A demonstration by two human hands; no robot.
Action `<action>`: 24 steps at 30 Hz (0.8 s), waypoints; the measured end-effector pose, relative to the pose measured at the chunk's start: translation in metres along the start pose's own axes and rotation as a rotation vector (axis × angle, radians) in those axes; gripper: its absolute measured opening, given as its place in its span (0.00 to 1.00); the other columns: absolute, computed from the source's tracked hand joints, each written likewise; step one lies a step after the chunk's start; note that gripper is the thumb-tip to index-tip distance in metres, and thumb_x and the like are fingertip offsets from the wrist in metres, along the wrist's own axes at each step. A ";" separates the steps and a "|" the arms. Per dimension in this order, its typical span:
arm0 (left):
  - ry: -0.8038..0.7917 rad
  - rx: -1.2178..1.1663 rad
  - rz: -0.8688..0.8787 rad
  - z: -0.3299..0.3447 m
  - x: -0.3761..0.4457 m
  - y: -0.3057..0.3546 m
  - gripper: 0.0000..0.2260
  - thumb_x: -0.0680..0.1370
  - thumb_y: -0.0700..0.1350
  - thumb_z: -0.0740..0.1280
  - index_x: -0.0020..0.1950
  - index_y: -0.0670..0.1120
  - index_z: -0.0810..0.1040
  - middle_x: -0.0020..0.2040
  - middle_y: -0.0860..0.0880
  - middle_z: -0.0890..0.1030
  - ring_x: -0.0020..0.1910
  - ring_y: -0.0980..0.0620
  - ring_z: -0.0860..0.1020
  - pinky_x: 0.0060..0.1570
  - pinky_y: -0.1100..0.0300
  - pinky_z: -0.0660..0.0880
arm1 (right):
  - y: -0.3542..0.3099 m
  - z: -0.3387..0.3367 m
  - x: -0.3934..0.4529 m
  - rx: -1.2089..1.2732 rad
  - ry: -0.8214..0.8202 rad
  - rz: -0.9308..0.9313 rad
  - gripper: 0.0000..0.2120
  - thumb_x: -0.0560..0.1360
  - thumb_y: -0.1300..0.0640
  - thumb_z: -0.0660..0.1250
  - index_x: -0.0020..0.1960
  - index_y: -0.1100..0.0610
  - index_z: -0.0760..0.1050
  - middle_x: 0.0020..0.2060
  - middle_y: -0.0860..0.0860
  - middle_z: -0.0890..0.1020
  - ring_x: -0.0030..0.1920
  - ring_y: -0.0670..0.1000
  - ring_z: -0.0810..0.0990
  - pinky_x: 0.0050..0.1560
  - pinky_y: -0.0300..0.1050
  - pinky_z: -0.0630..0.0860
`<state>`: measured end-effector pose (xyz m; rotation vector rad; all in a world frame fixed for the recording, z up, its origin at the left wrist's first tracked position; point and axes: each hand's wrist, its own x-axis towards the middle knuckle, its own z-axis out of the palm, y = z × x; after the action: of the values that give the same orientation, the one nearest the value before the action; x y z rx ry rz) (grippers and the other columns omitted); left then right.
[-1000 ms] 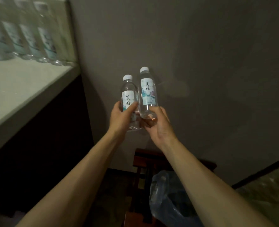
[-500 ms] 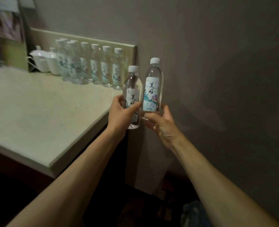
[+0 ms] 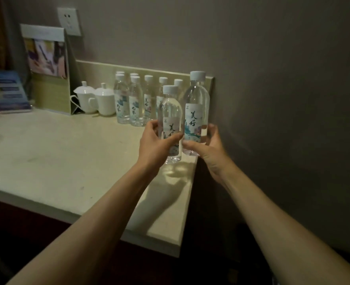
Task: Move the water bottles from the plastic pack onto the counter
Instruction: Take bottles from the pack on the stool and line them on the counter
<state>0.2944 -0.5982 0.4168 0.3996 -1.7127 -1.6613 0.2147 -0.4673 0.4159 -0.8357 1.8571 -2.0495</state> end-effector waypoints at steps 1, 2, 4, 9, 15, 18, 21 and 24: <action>-0.005 0.015 0.008 -0.005 0.004 -0.003 0.23 0.70 0.42 0.78 0.61 0.47 0.72 0.53 0.50 0.82 0.50 0.53 0.84 0.47 0.56 0.82 | 0.001 0.006 0.002 -0.032 0.014 -0.007 0.34 0.67 0.66 0.76 0.66 0.54 0.63 0.54 0.56 0.79 0.47 0.44 0.83 0.45 0.39 0.80; -0.003 0.034 0.017 -0.009 0.008 -0.007 0.22 0.70 0.42 0.78 0.60 0.49 0.73 0.53 0.51 0.82 0.50 0.54 0.84 0.47 0.56 0.83 | 0.003 0.012 0.004 -0.057 0.023 -0.012 0.33 0.68 0.66 0.76 0.66 0.54 0.63 0.53 0.55 0.79 0.44 0.41 0.83 0.41 0.35 0.79; 0.012 0.071 0.023 -0.015 0.017 -0.014 0.22 0.70 0.43 0.78 0.59 0.51 0.73 0.54 0.52 0.81 0.50 0.54 0.83 0.47 0.55 0.83 | 0.008 0.022 0.011 -0.079 0.030 -0.005 0.32 0.69 0.67 0.75 0.66 0.55 0.61 0.51 0.52 0.79 0.42 0.38 0.83 0.39 0.32 0.78; 0.072 0.154 0.002 -0.020 0.050 -0.026 0.24 0.69 0.44 0.78 0.62 0.50 0.73 0.59 0.46 0.78 0.54 0.47 0.81 0.54 0.46 0.81 | 0.032 0.037 0.045 -0.088 0.068 0.020 0.31 0.70 0.65 0.75 0.65 0.54 0.62 0.53 0.52 0.81 0.45 0.42 0.84 0.39 0.35 0.79; 0.109 0.287 0.064 -0.029 0.093 -0.033 0.26 0.70 0.41 0.78 0.66 0.46 0.75 0.60 0.48 0.81 0.55 0.51 0.79 0.58 0.49 0.79 | 0.055 0.048 0.096 -0.221 0.059 0.056 0.35 0.66 0.55 0.79 0.67 0.49 0.64 0.54 0.48 0.81 0.55 0.50 0.81 0.56 0.53 0.79; 0.129 0.300 0.076 -0.034 0.110 -0.042 0.26 0.70 0.42 0.77 0.67 0.46 0.76 0.61 0.47 0.80 0.58 0.49 0.79 0.60 0.47 0.78 | 0.065 0.055 0.116 -0.268 0.061 0.055 0.33 0.65 0.55 0.79 0.64 0.47 0.65 0.50 0.44 0.81 0.50 0.44 0.81 0.55 0.50 0.78; 0.124 0.313 0.078 -0.037 0.129 -0.048 0.25 0.71 0.43 0.77 0.67 0.46 0.76 0.60 0.47 0.80 0.58 0.48 0.79 0.60 0.46 0.78 | 0.070 0.060 0.131 -0.318 0.078 0.044 0.32 0.65 0.55 0.79 0.63 0.47 0.66 0.48 0.41 0.80 0.48 0.40 0.79 0.48 0.39 0.75; 0.109 0.325 0.096 -0.039 0.148 -0.055 0.23 0.71 0.43 0.77 0.65 0.47 0.77 0.58 0.48 0.81 0.56 0.48 0.80 0.58 0.45 0.79 | 0.078 0.065 0.145 -0.367 0.110 0.051 0.32 0.66 0.55 0.79 0.64 0.48 0.66 0.55 0.49 0.79 0.54 0.48 0.79 0.55 0.46 0.76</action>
<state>0.2028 -0.7317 0.4007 0.5403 -1.8911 -1.2714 0.1200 -0.6116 0.3766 -0.7599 2.3339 -1.7826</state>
